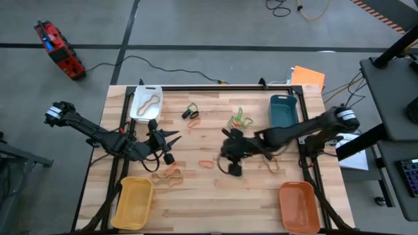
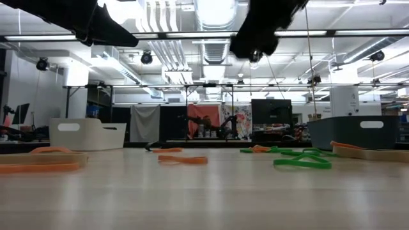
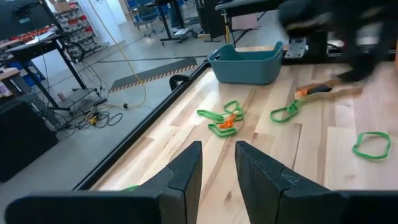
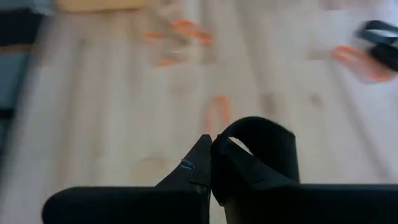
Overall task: Sort rubber bands into baskets
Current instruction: Put the black rubber band into the orange bin
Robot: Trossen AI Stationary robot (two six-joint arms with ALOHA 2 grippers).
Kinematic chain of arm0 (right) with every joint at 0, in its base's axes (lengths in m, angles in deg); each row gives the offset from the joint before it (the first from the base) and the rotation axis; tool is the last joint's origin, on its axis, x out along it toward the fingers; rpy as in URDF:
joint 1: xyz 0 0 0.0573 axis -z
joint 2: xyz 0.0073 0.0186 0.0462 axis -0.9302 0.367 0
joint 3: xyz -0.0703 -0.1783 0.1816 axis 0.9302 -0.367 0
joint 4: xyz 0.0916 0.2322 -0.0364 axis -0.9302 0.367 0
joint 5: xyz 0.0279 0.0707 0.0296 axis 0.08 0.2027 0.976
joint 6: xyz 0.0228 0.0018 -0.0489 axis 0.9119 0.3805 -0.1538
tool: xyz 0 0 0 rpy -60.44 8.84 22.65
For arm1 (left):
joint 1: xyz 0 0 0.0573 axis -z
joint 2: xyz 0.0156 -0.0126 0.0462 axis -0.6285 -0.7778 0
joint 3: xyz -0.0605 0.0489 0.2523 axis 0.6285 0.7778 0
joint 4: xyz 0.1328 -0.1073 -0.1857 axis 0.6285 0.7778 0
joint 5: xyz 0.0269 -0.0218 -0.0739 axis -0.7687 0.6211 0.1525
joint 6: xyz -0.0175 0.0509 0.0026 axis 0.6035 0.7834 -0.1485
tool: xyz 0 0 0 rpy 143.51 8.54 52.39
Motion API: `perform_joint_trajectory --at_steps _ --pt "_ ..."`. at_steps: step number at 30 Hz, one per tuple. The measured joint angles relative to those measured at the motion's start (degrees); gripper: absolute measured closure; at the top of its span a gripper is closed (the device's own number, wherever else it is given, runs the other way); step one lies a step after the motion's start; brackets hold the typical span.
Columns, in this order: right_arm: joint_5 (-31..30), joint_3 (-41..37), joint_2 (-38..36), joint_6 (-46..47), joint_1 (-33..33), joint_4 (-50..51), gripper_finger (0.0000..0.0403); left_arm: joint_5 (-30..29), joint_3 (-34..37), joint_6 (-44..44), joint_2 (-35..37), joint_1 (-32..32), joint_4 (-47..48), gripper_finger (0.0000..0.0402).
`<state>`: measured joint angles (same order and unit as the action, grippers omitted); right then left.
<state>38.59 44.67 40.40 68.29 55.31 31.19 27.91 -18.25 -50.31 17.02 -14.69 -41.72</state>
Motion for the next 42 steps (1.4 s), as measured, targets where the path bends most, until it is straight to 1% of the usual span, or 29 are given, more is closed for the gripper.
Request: perform_joint_trajectory --at_steps 4,7,13,18,20,23,27,31,35,38,42 --pt "1.2 0.0 -3.8 4.9 -5.6 4.4 0.0391 0.0 0.0 0.0 0.0 0.0 0.0 0.0319" --pt "2.3 0.0 -5.7 10.9 -9.7 9.1 0.0391 0.0 0.0 0.0 0.0 0.0 0.0 0.0319" --pt "4.5 0.0 -6.8 28.4 -17.5 19.7 0.0391 0.0 0.0 0.1 0.0 0.0 -0.3 0.0319" --pt "8.5 0.0 -6.8 43.8 -23.7 27.9 0.0391 0.0 0.0 0.2 0.0 0.0 -0.3 0.0319" --pt "9.9 0.0 -6.8 49.5 -26.0 28.9 0.0391 0.0 0.0 0.2 0.0 0.0 -0.3 0.0319" --pt "10.3 0.0 -6.8 57.3 -29.0 30.1 0.0391 0.0 0.0 0.2 0.0 0.0 -0.3 0.0319" --pt "12.2 0.0 -6.6 68.2 -32.1 35.7 0.0391 0.0 0.0 0.4 0.0 0.0 -0.3 0.0319" --pt "17.3 -0.1 -5.9 77.3 -34.7 41.9 0.0391 0.0 0.0 0.7 0.0 0.0 -0.3 0.0319" --pt "20.5 -0.9 -5.3 85.4 -35.9 42.6 0.0391 0.0 0.0 0.7 0.0 0.0 -0.3 0.0319" --pt "22.3 -1.0 -4.4 88.0 -36.3 42.4 0.0391 0.0 0.0 0.7 0.0 0.0 -0.3 0.0319" --pt "23.3 -1.0 -3.4 87.6 -36.4 42.3 0.0391 0.0 0.0 1.0 0.0 0.0 -0.3 0.0319"
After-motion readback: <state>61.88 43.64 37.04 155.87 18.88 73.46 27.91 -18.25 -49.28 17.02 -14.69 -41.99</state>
